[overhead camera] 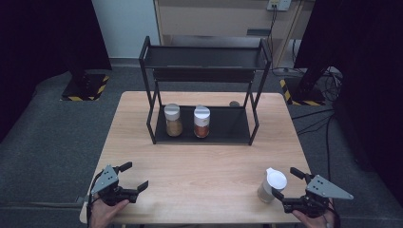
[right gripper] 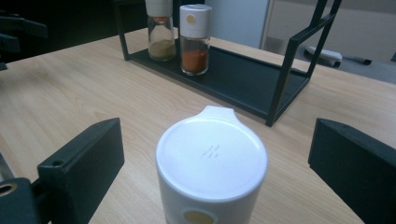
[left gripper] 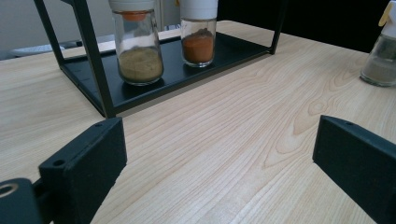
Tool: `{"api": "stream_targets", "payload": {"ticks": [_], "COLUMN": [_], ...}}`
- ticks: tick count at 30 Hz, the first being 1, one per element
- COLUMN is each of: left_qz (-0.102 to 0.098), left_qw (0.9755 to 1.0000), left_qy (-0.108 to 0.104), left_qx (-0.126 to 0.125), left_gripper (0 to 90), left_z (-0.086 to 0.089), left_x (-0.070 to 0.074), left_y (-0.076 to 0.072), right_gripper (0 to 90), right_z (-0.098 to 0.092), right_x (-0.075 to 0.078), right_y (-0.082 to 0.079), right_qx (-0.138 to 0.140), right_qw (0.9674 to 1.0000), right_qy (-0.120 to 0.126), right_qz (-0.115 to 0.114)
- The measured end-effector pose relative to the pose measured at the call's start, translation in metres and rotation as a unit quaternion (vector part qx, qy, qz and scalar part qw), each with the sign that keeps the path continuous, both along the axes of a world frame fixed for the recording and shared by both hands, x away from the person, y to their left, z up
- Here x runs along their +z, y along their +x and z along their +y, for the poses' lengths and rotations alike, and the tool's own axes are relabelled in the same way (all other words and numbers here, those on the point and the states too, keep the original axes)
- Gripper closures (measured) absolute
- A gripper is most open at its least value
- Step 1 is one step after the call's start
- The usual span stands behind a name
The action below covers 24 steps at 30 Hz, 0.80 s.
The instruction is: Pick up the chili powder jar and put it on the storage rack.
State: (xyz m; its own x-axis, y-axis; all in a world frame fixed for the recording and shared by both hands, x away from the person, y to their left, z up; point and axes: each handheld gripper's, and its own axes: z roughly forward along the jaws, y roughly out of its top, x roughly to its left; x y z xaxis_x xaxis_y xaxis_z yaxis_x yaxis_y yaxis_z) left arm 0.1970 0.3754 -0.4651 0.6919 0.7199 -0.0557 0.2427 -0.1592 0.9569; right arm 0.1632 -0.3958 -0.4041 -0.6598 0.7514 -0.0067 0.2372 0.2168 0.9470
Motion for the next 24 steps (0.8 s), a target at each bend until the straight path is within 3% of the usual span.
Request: {"api": "stream_targets", "payload": {"ticks": [24], "left_qz": [0.001], "left_qw": [1.0000], "left_qy": [-0.001], "left_qx": [-0.005], "left_gripper": [2.0], "left_z": [0.0001], "left_x": [0.0000], "left_y": [0.0010], "right_gripper": [4.1], "right_z": [0.0027], "right_x": [-0.0036], "right_y": [0.0003], "right_qx": [-0.001], "right_qw": [1.0000], "right_qy": [-0.003], "right_qz": [-0.002]}}
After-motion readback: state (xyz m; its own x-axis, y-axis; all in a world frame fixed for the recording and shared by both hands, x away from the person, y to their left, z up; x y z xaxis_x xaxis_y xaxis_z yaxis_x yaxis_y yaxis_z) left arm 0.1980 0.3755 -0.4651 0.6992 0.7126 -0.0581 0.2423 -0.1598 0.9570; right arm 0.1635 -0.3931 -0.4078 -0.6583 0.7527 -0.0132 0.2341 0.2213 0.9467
